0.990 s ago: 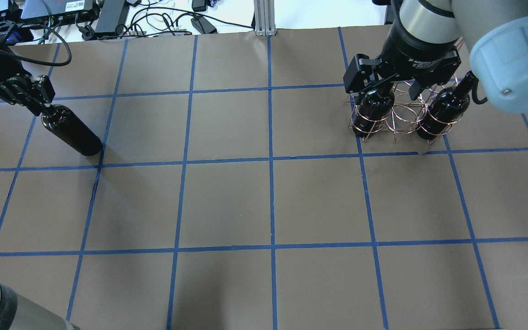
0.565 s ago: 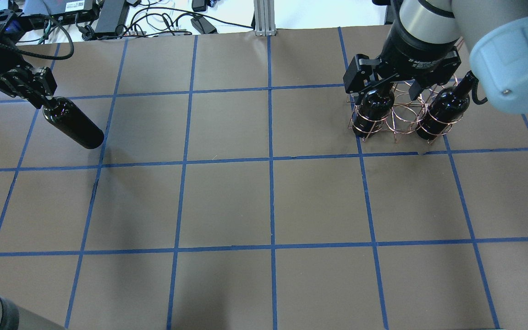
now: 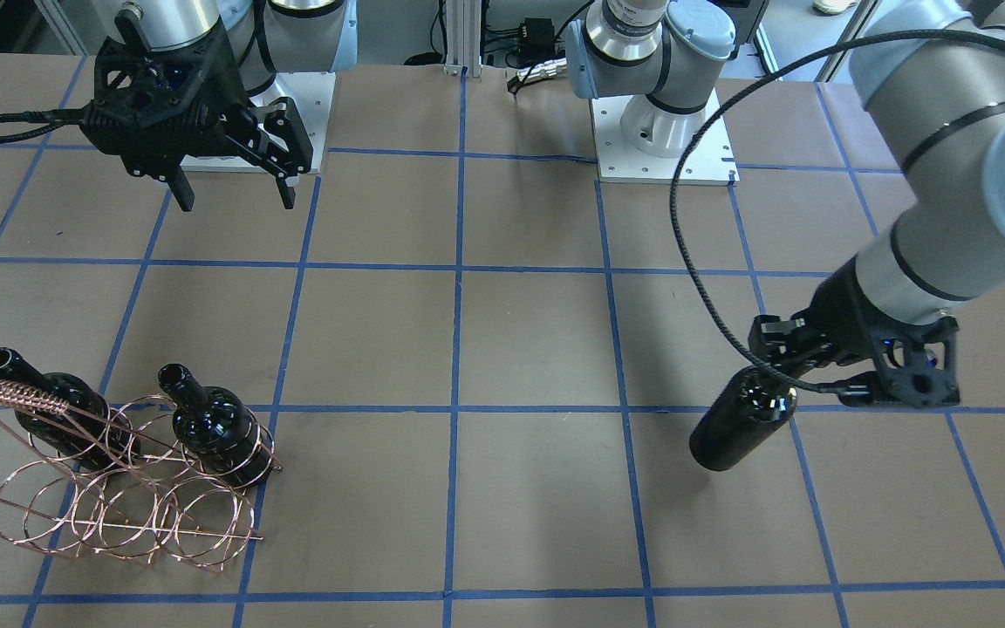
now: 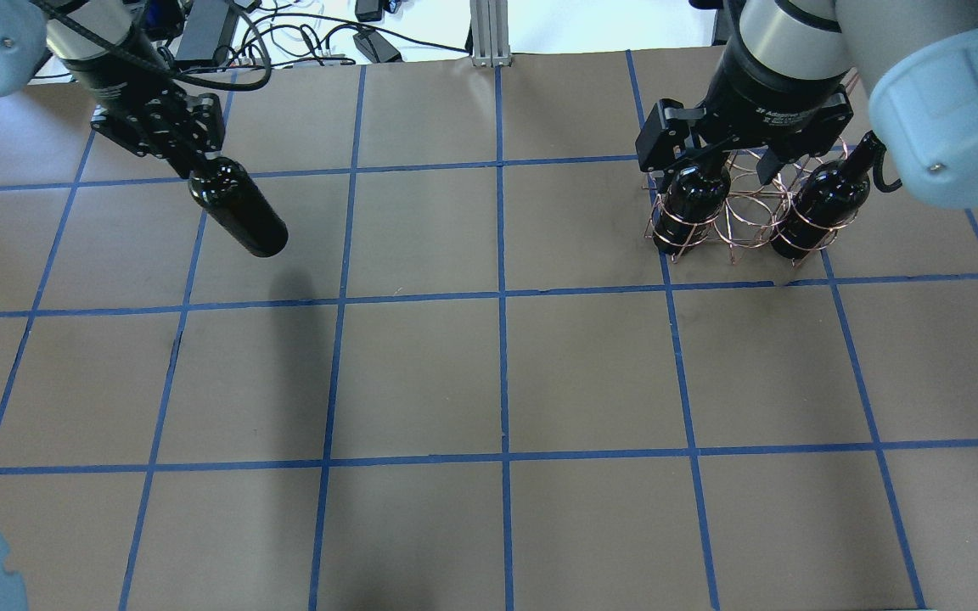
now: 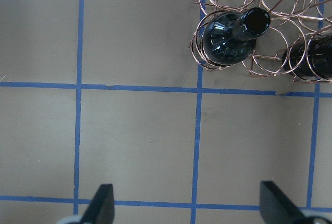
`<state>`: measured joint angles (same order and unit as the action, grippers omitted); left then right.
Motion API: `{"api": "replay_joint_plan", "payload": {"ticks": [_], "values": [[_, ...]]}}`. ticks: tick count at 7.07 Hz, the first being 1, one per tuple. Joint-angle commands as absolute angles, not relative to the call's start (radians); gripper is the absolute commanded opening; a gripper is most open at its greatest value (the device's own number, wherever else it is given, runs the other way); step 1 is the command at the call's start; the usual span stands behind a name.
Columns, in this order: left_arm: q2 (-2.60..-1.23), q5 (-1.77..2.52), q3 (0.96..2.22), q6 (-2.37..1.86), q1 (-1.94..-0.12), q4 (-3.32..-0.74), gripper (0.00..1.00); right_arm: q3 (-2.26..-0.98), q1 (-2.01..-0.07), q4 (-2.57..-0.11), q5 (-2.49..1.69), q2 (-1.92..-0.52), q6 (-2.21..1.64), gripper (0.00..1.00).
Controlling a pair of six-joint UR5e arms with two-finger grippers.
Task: Place wine into wine basket
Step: 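Lift the bottle by its neck and carry it toward the table center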
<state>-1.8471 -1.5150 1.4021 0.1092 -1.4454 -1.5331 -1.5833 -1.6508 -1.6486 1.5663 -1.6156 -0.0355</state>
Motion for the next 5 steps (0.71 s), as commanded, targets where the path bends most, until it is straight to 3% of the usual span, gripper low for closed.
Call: {"api": "replay_joint_plan", "payload": {"ticks": [1, 5], "values": [[-1.819, -1.462, 1.446, -0.021, -1.576, -1.535, 0.00, -1.583, -1.651, -1.648, 1.568, -1.617, -0.035, 1.00], [-1.753, -1.437, 1.577, -0.228, -1.807, -1.539, 0.00, -1.583, -1.651, -1.647, 1.569, -1.617, -0.026, 1.00]]}}
